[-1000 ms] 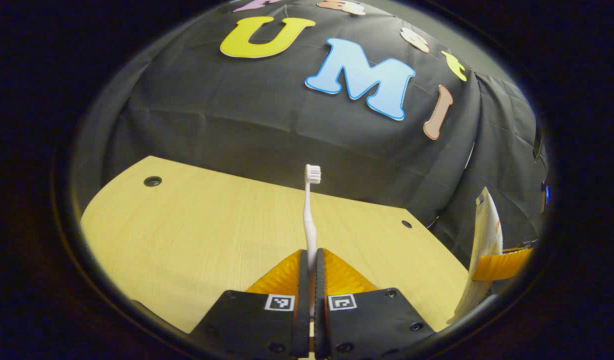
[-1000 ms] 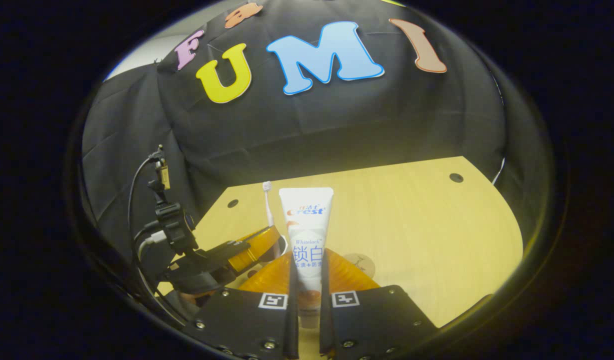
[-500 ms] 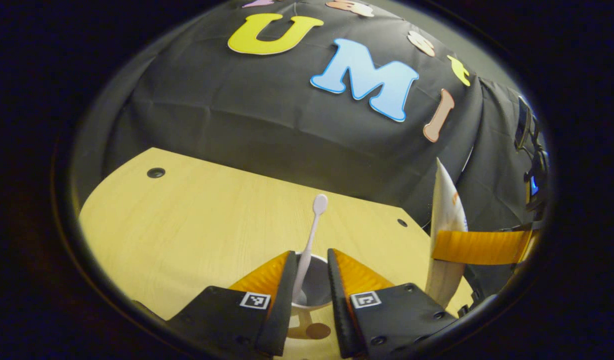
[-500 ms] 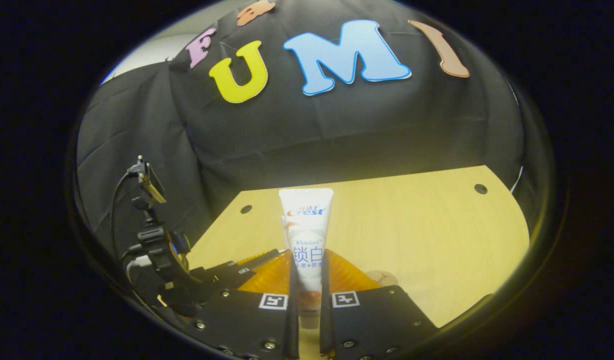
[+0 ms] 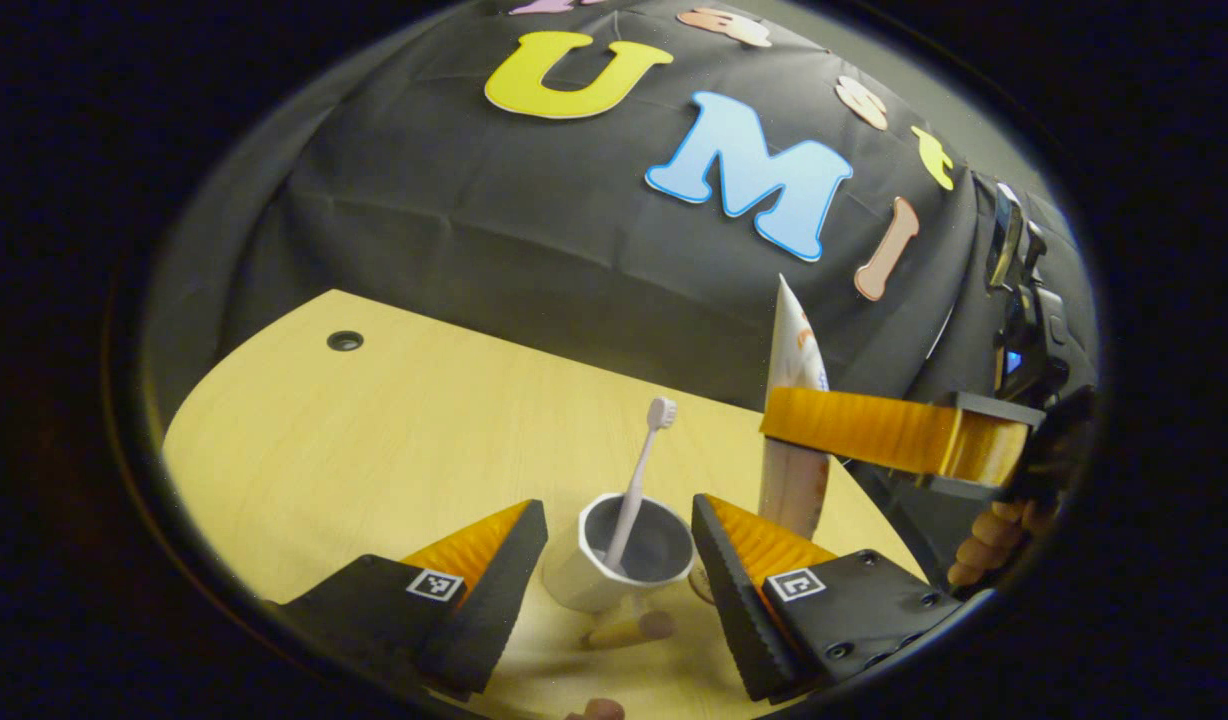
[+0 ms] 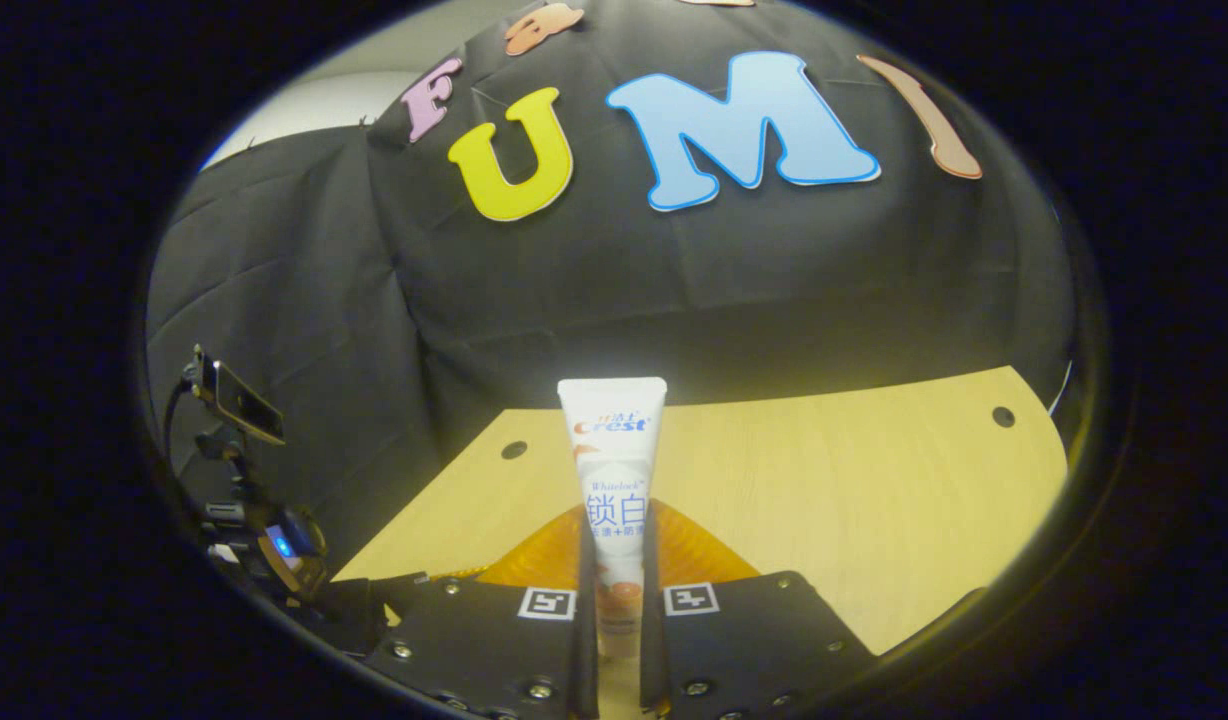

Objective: Put the toothbrush and toothpaste on the desktop into the cup, then pick up the cup and place it on the coaster on the desktop.

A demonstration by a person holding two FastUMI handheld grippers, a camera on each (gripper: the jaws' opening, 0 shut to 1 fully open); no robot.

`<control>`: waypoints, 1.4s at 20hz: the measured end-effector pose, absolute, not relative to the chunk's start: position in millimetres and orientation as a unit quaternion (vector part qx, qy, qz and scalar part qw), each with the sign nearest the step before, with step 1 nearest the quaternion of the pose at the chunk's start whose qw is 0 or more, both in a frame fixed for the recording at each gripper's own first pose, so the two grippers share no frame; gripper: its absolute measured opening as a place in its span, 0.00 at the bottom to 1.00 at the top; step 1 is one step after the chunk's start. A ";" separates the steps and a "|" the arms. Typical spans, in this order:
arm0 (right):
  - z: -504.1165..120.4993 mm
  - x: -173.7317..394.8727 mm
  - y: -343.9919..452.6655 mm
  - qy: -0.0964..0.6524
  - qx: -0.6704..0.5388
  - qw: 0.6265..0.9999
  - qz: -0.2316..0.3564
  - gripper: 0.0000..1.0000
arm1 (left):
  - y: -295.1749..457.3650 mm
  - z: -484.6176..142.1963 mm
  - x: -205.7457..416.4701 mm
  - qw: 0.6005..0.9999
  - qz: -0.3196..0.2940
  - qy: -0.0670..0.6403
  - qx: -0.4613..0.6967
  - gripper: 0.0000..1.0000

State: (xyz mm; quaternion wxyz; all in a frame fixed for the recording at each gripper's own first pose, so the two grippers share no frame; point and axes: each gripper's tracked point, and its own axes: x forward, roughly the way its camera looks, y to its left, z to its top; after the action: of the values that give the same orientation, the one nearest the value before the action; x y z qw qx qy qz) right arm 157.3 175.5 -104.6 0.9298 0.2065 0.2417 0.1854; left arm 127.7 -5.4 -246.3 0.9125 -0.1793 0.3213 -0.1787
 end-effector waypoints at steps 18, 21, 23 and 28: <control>-160.6 163.9 226.8 0.227 0.099 0.952 0.181 0.25 | 33.0 -258.6 61.0 0.896 -0.172 0.360 -0.195 0.95; -162.9 154.1 226.9 0.241 0.094 0.947 0.191 0.30 | 29.5 -257.2 59.1 0.894 -0.178 0.361 -0.198 0.94; -162.3 151.9 226.8 0.243 0.089 0.947 0.190 0.51 | 29.0 -256.4 57.7 0.893 -0.181 0.361 -0.197 0.95; -156.4 146.7 225.5 0.242 0.092 0.947 0.188 0.78 | 21.9 -256.4 55.0 0.891 -0.190 0.365 -0.193 0.96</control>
State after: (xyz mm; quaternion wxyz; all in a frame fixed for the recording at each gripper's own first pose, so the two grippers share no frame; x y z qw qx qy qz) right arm 146.7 225.5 -156.4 0.9474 0.0920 0.2422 0.1881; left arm 55.0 21.9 -256.4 0.8908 -0.1928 0.3649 -0.1899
